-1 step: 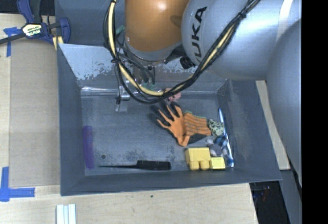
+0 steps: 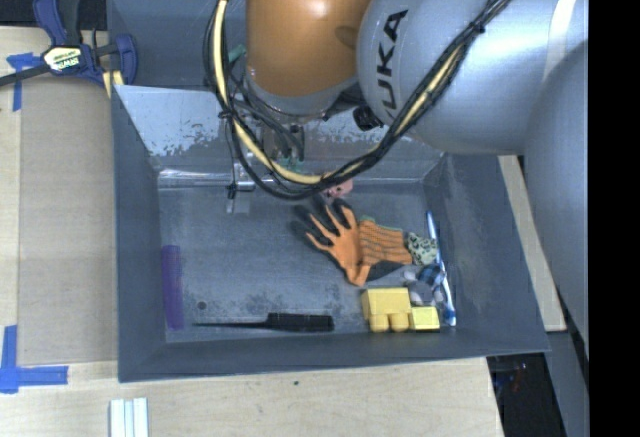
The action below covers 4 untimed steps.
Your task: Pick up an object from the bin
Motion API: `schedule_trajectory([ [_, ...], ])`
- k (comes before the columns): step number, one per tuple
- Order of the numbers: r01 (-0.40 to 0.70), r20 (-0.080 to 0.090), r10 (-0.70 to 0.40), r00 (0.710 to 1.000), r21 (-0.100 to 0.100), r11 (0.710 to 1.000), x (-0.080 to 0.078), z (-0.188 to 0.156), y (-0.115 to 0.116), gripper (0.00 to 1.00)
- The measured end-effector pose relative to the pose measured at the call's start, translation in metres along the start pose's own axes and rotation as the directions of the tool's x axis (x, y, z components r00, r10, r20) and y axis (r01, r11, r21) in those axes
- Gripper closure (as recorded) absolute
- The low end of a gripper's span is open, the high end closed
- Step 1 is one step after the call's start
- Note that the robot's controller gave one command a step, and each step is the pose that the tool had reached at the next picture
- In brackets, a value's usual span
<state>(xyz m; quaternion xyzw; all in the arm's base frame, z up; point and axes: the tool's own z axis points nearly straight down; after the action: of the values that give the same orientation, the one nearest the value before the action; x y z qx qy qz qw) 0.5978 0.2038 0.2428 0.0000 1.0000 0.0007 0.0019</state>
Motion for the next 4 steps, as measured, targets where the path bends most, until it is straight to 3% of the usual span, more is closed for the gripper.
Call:
schedule_trajectory([
  [1, -0.011, 0.004, 0.011, 1.000, -0.001, 1.000, -0.016, 0.096, -0.024, 0.00],
  [2, 0.031, 0.009, -0.031, 0.999, -0.002, 1.000, -0.023, 0.175, -0.080, 0.00],
  [3, -0.016, 0.005, 0.016, 1.000, -0.003, 1.000, -0.028, 0.173, -0.054, 0.00],
  [4, 0.178, 0.017, -0.178, 0.984, -0.002, 0.984, -0.030, 0.172, -0.019, 0.00],
])
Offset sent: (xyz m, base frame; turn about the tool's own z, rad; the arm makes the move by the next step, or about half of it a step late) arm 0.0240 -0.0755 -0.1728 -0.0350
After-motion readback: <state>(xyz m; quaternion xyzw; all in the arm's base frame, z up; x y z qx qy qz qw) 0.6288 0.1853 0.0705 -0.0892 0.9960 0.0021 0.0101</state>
